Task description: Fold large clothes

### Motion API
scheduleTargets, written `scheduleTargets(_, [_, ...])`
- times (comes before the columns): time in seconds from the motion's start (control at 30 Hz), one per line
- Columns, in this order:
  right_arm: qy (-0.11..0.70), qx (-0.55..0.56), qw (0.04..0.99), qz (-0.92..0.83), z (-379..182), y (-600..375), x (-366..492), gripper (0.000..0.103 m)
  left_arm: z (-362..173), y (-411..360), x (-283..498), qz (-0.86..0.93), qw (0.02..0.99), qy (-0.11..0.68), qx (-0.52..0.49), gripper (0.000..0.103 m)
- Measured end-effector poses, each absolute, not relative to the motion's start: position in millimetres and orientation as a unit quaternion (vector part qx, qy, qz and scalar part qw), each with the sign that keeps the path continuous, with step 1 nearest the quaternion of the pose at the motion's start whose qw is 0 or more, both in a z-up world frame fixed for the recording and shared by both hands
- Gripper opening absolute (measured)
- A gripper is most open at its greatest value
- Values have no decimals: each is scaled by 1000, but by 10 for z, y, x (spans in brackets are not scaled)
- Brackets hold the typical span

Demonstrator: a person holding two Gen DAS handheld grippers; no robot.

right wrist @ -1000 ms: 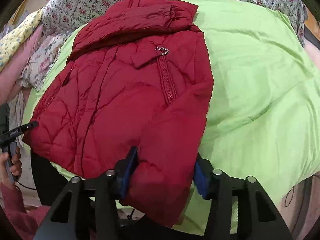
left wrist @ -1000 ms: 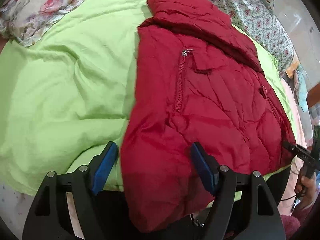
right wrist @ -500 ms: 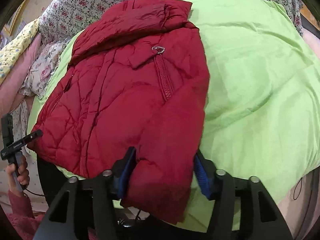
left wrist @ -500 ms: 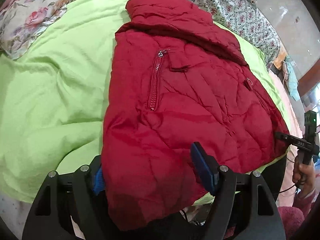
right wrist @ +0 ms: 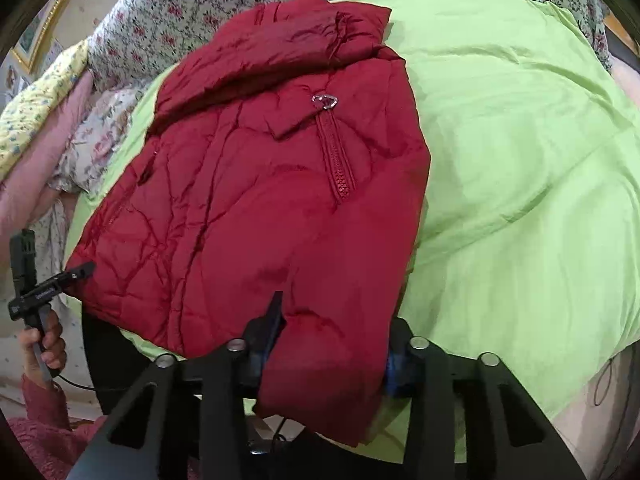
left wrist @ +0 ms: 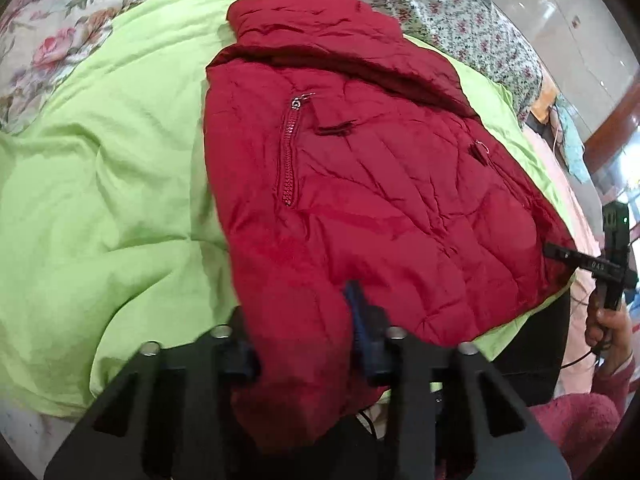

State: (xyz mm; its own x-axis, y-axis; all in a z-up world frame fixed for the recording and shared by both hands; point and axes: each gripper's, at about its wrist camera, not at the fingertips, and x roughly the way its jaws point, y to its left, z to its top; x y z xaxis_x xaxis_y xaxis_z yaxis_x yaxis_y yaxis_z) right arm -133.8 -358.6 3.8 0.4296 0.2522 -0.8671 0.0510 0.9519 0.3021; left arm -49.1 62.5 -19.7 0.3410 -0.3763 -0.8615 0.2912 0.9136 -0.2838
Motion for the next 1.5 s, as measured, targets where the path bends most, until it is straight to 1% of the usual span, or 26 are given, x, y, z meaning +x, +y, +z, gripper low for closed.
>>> scheduleTargets(0.1, [518, 149, 839, 69, 87, -3571, -1338, 33, -153, 620, -499, -207, 823, 528, -40, 21])
scheduleTargets(0.3, [481, 172, 855, 90, 256, -3613, -1355, 28, 83, 683, -495, -214, 841, 492, -64, 17])
scheduleTargets(0.57, [420, 208, 877, 106, 533, -3739, -1339, 25, 435, 742, -352, -219, 865, 440, -99, 16])
scheduleTargets(0.87, [378, 220, 893, 107, 757, -3816, -1101, 25, 680, 760, -77, -214, 881, 402, -124, 16])
scheduleTargets(1.1, [337, 206, 914, 97, 972, -3859, -850, 25, 825, 770, 206, -195, 892, 382, -141, 16])
scheduleTargets(1.5, [300, 191, 931, 86, 1133, -3916, -342, 25, 1000, 629, 708, -173, 903, 363, -148, 16])
